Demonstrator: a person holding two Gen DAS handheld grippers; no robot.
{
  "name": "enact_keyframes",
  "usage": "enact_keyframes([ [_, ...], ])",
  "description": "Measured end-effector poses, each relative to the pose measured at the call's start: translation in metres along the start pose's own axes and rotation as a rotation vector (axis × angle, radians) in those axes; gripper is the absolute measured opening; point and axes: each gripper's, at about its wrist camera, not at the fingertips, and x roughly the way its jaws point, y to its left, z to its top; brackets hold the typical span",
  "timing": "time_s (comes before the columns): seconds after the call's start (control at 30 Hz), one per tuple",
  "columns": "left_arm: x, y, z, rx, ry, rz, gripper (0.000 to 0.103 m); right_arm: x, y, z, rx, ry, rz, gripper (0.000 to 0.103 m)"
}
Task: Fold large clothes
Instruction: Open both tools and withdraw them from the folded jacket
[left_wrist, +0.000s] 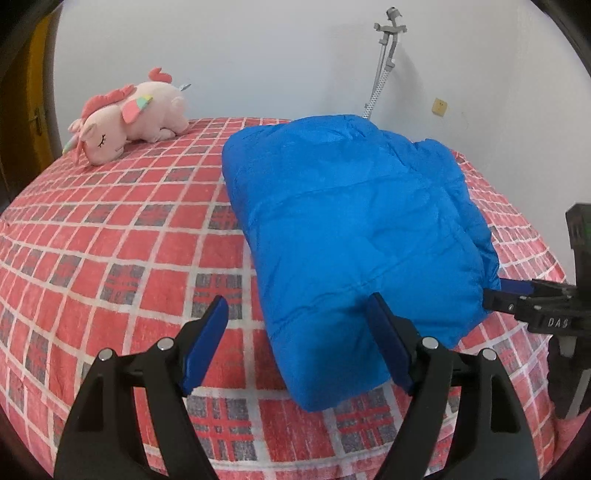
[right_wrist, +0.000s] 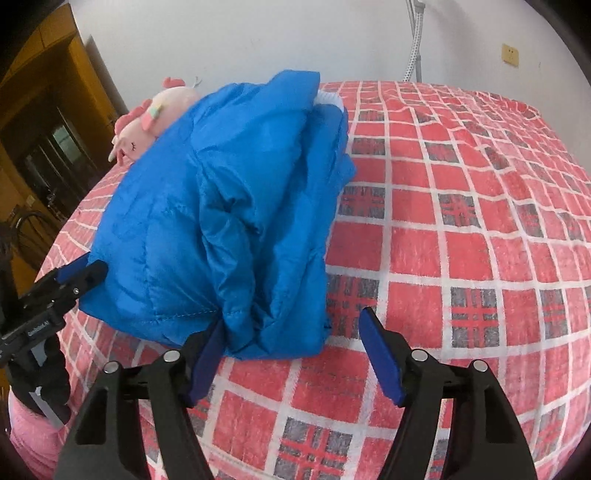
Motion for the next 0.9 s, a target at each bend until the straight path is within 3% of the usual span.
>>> enact_keyframes([
  [0.1,-0.008,-0.002,-0.001,-0.005,-0.01,0.026,0.078,-0.012,0.003,-0.005,0.0,-0.036,0.012,0.07],
  [0.2,-0.02,-0.01,-0.003,0.029,-0.031,0.08,0.086,-0.024,0.004,-0.014,0.014,-0.05,0.034,0.072],
  [0.5,-0.043,-0.014,-0.025,0.005,-0.017,0.124,0.094,-0.038,0.019,-0.039,0.01,-0.042,0.01,0.087],
  [0.63,-0.052,-0.012,-0.035,-0.016,-0.041,0.154,0.096,-0.046,0.027,-0.049,-0.004,-0.064,-0.009,0.094],
  [0.9,-0.08,-0.021,-0.044,-0.001,-0.077,0.166,0.096,-0.067,0.04,-0.07,-0.016,-0.112,-0.037,0.098],
])
